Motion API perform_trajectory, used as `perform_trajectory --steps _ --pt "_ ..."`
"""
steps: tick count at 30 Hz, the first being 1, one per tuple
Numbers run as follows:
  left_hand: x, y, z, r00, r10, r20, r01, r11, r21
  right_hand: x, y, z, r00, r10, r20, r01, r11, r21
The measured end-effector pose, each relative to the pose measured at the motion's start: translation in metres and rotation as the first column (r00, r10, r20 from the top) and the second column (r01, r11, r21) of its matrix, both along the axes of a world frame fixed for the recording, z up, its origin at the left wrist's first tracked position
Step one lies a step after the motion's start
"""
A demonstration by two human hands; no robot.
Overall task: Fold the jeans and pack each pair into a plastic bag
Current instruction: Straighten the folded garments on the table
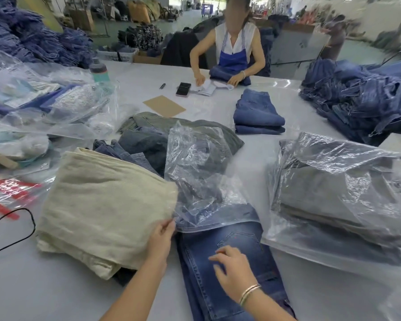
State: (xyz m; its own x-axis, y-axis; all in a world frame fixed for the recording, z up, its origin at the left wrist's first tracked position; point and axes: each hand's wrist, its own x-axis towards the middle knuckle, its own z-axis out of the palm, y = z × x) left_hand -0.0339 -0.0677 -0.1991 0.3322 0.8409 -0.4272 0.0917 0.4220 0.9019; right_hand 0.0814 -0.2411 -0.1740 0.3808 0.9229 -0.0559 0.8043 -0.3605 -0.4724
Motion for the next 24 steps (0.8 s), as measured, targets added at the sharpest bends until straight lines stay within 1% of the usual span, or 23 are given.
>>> perform_trajectory --steps 2,4,5,7,9,10,12,14,16,18,20,22,24 --pt "0.0 0.002 0.0 0.999 -0.036 -0.04 0.037 0.999 0.035 -0.009 0.016 -0.009 0.999 0.036 0.011 -0.033 0.985 -0.17" --pt "-0.001 0.002 0.001 0.993 -0.054 -0.106 0.063 0.994 0.085 -0.017 0.036 -0.009 1.0 0.012 0.023 -0.006 0.971 -0.241" --pt "-0.001 0.001 0.0 0.992 -0.055 -0.114 0.068 0.992 0.108 -0.02 0.046 -0.008 1.0 -0.024 0.002 0.024 0.971 -0.239" --pt "-0.003 -0.001 0.0 0.991 -0.076 -0.108 0.092 0.984 0.15 -0.026 0.066 -0.005 0.983 -0.145 -0.117 0.119 0.972 -0.2" --pt "-0.005 0.0 0.0 0.986 -0.113 -0.125 0.134 0.975 0.179 -0.029 0.081 -0.003 0.933 -0.286 -0.218 0.245 0.95 -0.195" --pt "-0.006 0.0 -0.001 0.984 -0.13 -0.119 0.151 0.972 0.181 -0.03 0.086 -0.003 0.914 -0.336 -0.227 0.291 0.933 -0.212" --pt "-0.006 0.001 0.001 0.984 -0.149 -0.098 0.165 0.969 0.182 -0.032 0.094 -0.007 0.898 -0.397 -0.19 0.347 0.904 -0.249" --pt "-0.006 0.003 0.001 0.985 -0.15 -0.084 0.163 0.969 0.184 -0.031 0.101 -0.011 0.895 -0.424 -0.141 0.376 0.886 -0.272" --pt "-0.007 0.006 0.0 0.977 -0.191 -0.097 0.206 0.96 0.189 -0.025 0.108 -0.011 0.902 -0.418 -0.11 0.374 0.882 -0.287" --pt "-0.006 0.008 0.004 0.956 -0.264 -0.126 0.285 0.938 0.198 -0.018 0.112 -0.009 0.894 -0.423 -0.146 0.371 0.884 -0.286" --pt "-0.001 0.011 0.01 0.939 -0.293 -0.181 0.33 0.916 0.229 -0.012 0.111 -0.009 0.87 -0.443 -0.218 0.385 0.885 -0.262" --pt "0.006 0.012 0.02 0.939 -0.285 -0.195 0.332 0.899 0.285 -0.008 0.105 -0.012 0.846 -0.438 -0.305 0.403 0.898 -0.173" --pt "0.012 0.013 0.03 0.935 -0.326 -0.137 0.353 0.887 0.297 -0.006 0.098 -0.015 0.796 -0.421 -0.434 0.441 0.895 -0.059"
